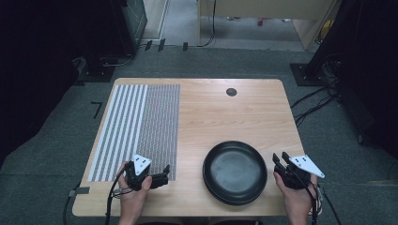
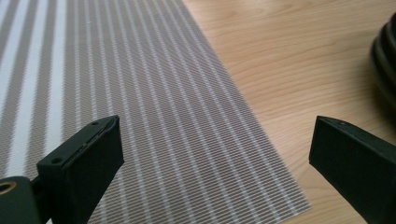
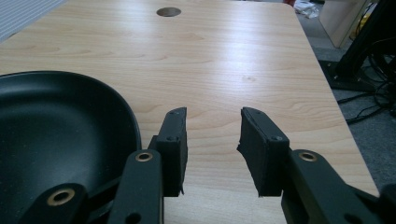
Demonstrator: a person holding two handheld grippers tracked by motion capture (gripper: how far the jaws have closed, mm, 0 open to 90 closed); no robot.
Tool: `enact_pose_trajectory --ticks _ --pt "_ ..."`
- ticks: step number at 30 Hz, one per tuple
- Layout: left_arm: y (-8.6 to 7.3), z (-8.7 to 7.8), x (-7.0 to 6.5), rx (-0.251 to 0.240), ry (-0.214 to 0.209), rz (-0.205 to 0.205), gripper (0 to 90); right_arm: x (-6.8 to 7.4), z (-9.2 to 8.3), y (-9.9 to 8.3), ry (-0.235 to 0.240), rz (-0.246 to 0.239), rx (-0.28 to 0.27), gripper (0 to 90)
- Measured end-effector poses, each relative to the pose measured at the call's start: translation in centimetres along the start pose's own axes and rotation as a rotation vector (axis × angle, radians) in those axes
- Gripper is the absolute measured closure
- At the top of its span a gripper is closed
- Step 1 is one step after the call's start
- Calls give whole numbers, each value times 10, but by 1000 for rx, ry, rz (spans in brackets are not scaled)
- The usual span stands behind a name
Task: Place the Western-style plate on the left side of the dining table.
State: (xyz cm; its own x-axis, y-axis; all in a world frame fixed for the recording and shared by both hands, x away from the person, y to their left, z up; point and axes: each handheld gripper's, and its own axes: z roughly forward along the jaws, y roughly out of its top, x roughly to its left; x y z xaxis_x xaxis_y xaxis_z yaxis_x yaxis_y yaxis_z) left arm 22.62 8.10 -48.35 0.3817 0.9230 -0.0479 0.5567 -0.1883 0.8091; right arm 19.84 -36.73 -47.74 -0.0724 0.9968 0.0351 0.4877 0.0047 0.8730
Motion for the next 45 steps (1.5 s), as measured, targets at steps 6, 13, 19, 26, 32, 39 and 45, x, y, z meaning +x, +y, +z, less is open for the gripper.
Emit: enact_pose_trajectory --ticks 6,13,19,26,32,39,45 --pt "8 10 -20 7 -47 24 25 2 1 0 36 10 -3 626" --pt "19 20 -37 4 -83 27 26 1 1 -2 32 7 -13 636" --pt "27 26 -58 0 -136 46 26 1 1 -2 73 51 -9 692" --pt "21 33 -69 41 -168 51 54 3 3 -3 129 94 10 718" --pt "19 36 -70 57 -197 30 55 6 7 -6 193 148 36 731" --pt "16 37 -74 71 -242 21 66 8 12 -9 232 166 86 737" --pt "16 36 -79 51 -274 15 146 7 15 -10 245 198 125 787"
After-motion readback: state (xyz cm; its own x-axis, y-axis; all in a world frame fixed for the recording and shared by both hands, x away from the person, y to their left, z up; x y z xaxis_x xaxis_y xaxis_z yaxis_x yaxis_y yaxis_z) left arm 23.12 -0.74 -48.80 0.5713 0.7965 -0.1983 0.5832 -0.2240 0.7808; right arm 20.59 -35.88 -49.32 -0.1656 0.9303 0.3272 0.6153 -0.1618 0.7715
